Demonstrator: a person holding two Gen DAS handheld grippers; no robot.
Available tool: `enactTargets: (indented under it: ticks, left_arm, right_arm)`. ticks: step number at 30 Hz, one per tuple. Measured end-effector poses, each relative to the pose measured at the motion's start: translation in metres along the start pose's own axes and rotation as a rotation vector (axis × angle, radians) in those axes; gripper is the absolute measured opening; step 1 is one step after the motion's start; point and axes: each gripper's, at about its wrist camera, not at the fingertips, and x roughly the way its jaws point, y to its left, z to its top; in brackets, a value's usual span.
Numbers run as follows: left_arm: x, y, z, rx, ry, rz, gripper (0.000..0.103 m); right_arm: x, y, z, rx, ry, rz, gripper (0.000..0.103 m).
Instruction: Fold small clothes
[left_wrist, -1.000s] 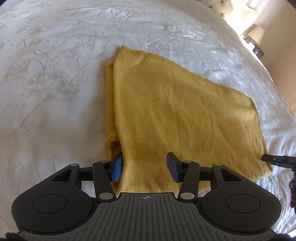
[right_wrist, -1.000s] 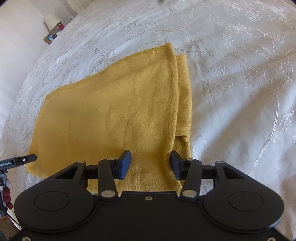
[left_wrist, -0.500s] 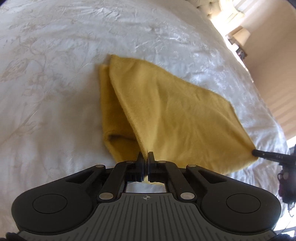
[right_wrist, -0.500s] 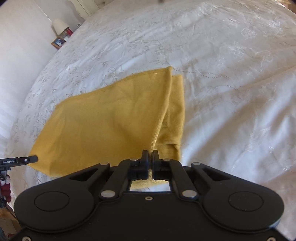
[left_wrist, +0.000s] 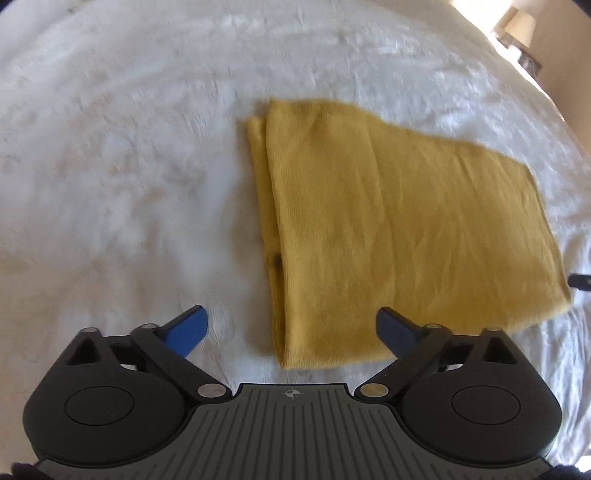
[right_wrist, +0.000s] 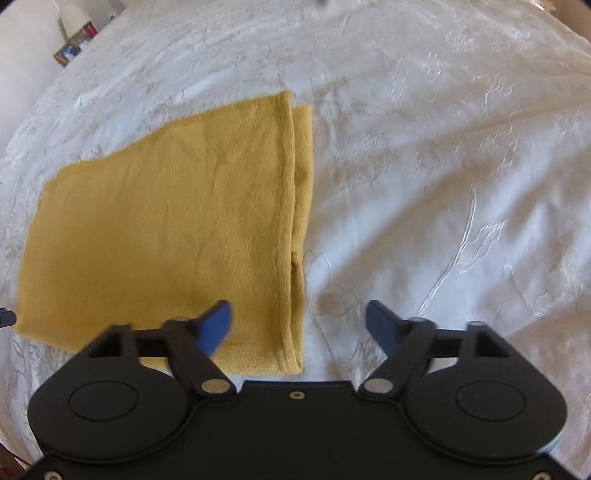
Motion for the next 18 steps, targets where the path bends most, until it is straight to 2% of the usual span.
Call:
enactTargets:
  ticks: [1, 2, 3, 7, 14, 18]
  left_arm:
    - [-0.006, -0.006, 0.004, -0.002, -0.025, 0.003, 0.100]
    - [-0.010, -0.011, 0.010, -0.006, -0.044, 0.003, 0.100]
    - [-0.012, -0.017, 0.015, -0.010, -0.061, -0.001, 0.102]
    - [-0.004, -0.048, 0.040, -0.019, -0.075, -0.044, 0.103]
    - [0.044, -0.107, 0.073, 0.038, -0.037, -0.051, 0.103]
    - [0.076, -0.130, 0.080, 0.105, 0.018, 0.007, 0.103]
  right_arm:
    - [-0.002, 0.000, 0.002, 0.005, -0.007, -0.002, 0.090]
    - [-0.003, 0.001, 0.003, 0.007, -0.013, -0.003, 0.100]
    - [-0.004, 0.002, 0.004, 0.011, -0.019, 0.003, 0.102]
    - [0.003, 0.011, 0.012, 0.012, -0.029, 0.008, 0.102]
    - [0.014, 0.017, 0.021, 0.026, -0.027, 0.026, 0.102]
    - [0.016, 0.012, 0.019, 0.044, -0.021, 0.032, 0.102]
